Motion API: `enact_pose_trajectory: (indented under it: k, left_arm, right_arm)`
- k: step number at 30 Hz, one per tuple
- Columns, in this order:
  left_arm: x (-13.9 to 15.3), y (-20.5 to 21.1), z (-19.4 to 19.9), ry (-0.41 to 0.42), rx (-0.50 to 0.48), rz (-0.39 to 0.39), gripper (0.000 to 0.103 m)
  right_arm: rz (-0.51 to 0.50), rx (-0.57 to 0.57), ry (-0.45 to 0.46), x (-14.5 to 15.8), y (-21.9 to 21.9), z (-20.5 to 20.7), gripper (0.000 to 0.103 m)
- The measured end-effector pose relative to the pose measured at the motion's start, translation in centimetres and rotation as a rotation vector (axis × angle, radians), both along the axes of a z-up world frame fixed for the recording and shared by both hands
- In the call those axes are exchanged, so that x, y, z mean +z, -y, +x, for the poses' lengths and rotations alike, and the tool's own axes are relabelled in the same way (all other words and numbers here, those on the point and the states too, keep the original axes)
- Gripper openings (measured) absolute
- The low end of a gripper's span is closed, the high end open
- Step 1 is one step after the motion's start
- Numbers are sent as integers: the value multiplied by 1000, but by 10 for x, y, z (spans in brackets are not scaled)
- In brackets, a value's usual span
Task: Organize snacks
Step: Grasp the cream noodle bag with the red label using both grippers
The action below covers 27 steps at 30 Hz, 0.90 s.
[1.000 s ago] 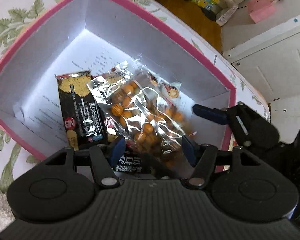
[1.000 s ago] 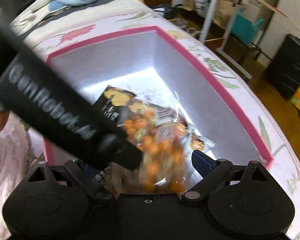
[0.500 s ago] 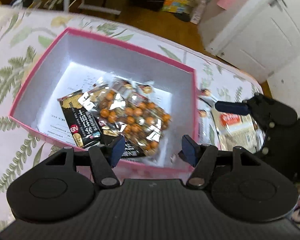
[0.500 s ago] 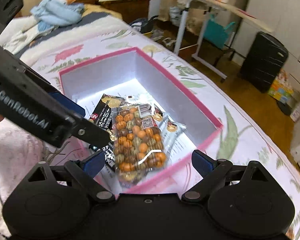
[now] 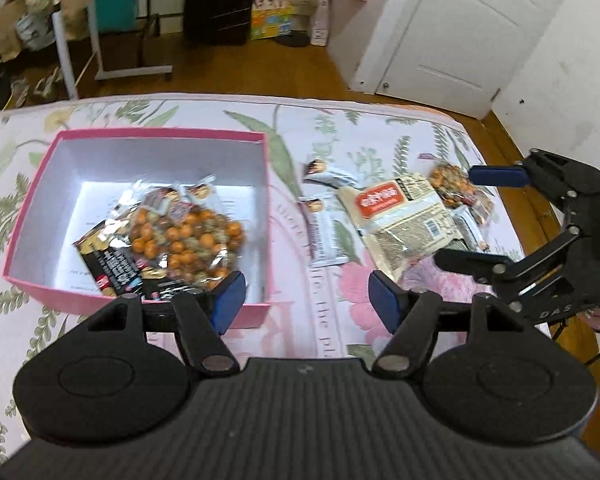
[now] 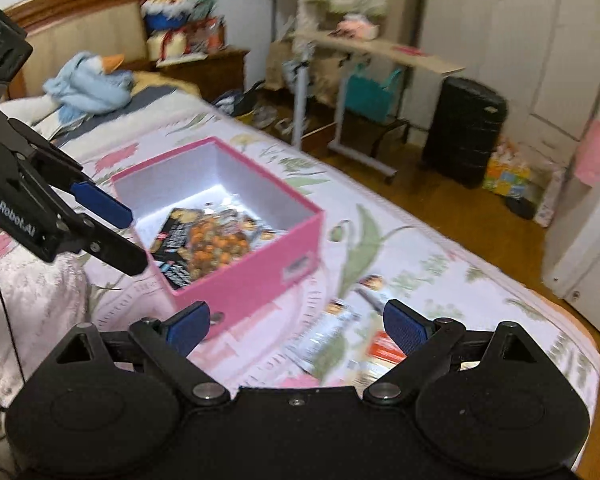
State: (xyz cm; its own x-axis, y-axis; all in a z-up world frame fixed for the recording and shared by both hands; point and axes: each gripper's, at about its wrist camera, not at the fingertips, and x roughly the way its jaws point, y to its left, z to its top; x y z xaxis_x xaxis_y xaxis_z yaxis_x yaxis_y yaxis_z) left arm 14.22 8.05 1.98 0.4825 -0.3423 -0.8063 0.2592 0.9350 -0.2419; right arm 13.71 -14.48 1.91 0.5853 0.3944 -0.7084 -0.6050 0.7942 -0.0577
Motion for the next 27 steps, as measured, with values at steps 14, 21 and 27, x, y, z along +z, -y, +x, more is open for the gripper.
enact_pose_trajectory:
  k: [14, 21, 27]
  left_arm:
    - [-26, 83, 4, -3, -113, 6, 70]
    - [-62, 118, 28, -21, -107, -35, 68]
    - [-104, 139, 67, -49, -44, -81, 64]
  right_arm:
    - [189, -275, -53, -48, 122, -13, 89]
    - [309, -381, -162, -83, 156, 19, 55]
    - [272, -461, -217, -120, 167, 71, 49]
